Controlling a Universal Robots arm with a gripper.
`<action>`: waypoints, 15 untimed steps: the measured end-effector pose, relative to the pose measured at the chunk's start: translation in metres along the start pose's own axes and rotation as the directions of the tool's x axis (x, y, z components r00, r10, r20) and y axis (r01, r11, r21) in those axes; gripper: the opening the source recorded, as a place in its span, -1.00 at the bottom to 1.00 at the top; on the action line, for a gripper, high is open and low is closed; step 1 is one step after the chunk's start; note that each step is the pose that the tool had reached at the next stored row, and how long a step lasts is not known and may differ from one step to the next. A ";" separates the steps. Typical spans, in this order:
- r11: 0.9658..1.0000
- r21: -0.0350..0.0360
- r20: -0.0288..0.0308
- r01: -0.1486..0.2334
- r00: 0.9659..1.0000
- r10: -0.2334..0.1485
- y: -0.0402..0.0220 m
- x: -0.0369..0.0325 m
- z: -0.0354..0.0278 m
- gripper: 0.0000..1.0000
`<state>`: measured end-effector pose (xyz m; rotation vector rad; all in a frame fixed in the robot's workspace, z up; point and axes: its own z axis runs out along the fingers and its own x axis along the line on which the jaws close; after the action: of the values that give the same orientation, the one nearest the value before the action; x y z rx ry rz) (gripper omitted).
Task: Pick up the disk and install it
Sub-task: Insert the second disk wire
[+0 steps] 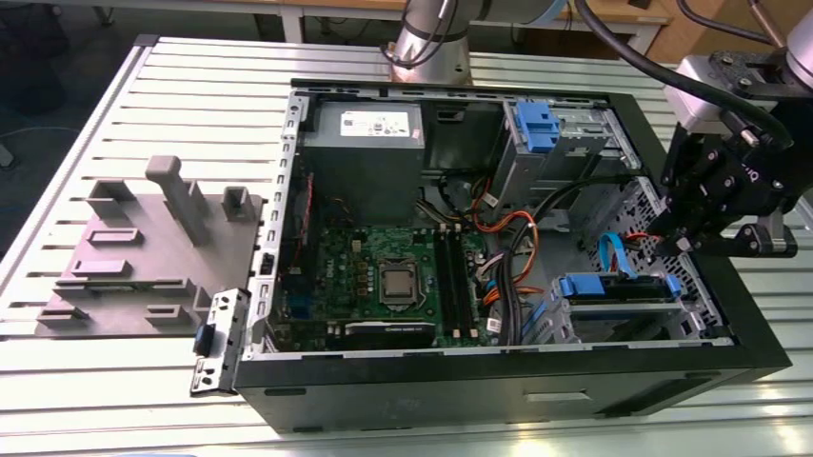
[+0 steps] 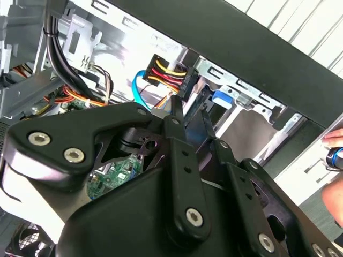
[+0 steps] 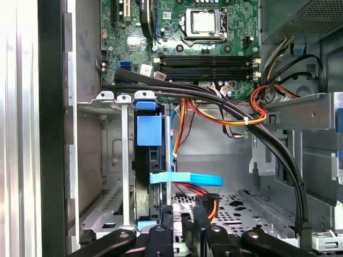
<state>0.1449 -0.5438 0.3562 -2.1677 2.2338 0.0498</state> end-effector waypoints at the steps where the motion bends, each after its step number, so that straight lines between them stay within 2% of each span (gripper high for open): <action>1: 1.000 0.000 0.000 0.000 1.000 0.000 -0.0001 -0.0008 0.0001 -0.40; 6: 1.000 0.000 0.000 0.000 1.000 0.000 -0.0010 -0.0052 0.0015 -0.40; 10: 1.000 0.000 0.000 0.000 1.000 0.000 -0.0043 -0.0056 0.0029 -0.40; 15: 1.000 0.000 0.000 0.000 1.000 0.000 -0.0051 -0.0057 0.0032 -0.40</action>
<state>0.1502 -0.5381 0.3533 -2.1679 2.2336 0.0498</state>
